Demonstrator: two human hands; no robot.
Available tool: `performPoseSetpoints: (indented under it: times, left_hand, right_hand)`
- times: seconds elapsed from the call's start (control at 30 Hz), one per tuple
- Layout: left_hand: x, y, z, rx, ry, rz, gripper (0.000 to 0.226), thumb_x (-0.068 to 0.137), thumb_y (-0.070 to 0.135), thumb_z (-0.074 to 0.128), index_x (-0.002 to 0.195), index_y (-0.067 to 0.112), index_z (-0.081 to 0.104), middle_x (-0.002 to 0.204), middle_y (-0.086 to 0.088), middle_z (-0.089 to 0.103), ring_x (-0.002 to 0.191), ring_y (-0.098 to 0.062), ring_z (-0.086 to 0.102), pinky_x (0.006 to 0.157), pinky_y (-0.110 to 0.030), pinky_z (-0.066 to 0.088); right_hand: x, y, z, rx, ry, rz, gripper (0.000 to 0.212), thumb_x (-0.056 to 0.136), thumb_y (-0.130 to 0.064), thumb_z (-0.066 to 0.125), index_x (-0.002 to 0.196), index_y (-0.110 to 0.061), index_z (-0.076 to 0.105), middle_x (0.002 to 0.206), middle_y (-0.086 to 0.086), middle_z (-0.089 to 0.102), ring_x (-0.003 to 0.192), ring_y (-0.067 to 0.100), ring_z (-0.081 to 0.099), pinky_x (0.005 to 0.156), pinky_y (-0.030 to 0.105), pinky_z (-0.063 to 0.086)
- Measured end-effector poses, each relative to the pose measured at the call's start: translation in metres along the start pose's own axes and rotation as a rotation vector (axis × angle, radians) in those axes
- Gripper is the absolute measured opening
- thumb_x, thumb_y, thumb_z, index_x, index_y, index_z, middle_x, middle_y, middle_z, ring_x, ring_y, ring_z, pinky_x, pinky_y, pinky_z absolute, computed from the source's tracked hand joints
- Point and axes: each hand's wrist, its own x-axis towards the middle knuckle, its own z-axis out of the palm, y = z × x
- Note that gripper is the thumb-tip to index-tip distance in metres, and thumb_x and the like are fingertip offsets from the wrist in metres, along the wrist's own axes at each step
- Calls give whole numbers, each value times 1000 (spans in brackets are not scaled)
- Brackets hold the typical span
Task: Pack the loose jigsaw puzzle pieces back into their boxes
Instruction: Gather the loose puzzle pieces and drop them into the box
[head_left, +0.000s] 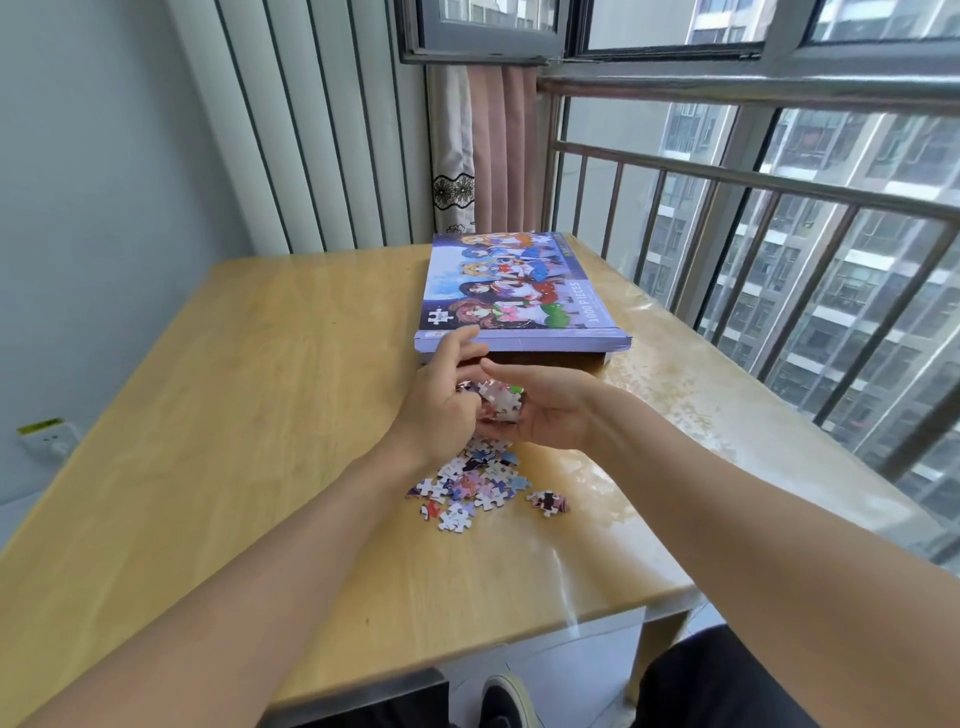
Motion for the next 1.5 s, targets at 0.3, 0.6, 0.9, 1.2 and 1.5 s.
performPoseSetpoints:
  times: [0.3, 0.6, 0.9, 1.2, 1.5]
  left_hand:
    - [13, -8, -38, 200, 124, 72, 55, 80, -4, 54, 126, 26, 57, 117, 8, 63, 101, -9, 65, 81, -34, 59]
    - [79, -35, -49, 903, 98, 210, 48, 87, 24, 71, 132, 21, 56, 132, 2, 58, 115, -26, 55, 88, -40, 50]
    - [115, -5, -50, 761, 280, 241, 19, 96, 34, 58, 101, 23, 73, 95, -5, 73, 88, -34, 62, 76, -39, 50]
    - [130, 17, -52, 666, 327, 271, 16, 95, 30, 62, 97, 22, 75, 88, -3, 72, 83, -30, 60, 75, -37, 49]
    - [133, 24, -48, 559, 314, 217, 13, 92, 29, 66, 93, 22, 76, 84, -1, 72, 82, -29, 62, 83, -41, 52]
  right_hand:
    - [4, 7, -20, -35, 147, 75, 38, 90, 2, 67, 126, 6, 54, 121, 24, 59, 95, 32, 68, 73, 39, 63]
    - [4, -3, -31, -15, 238, -18, 27, 91, 4, 67, 113, 2, 52, 133, 25, 53, 104, 41, 69, 67, 36, 64]
    - [11, -19, -32, 279, 212, -114, 34, 98, -1, 56, 130, 6, 48, 124, 26, 60, 109, 33, 68, 83, 40, 62]
    - [34, -75, -6, 464, 350, -255, 13, 100, 0, 53, 113, -1, 54, 113, 17, 56, 114, 30, 60, 96, 44, 55]
    - [54, -80, 10, 727, 343, -435, 28, 90, -8, 49, 117, -12, 59, 118, 10, 68, 102, 25, 67, 96, 40, 54]
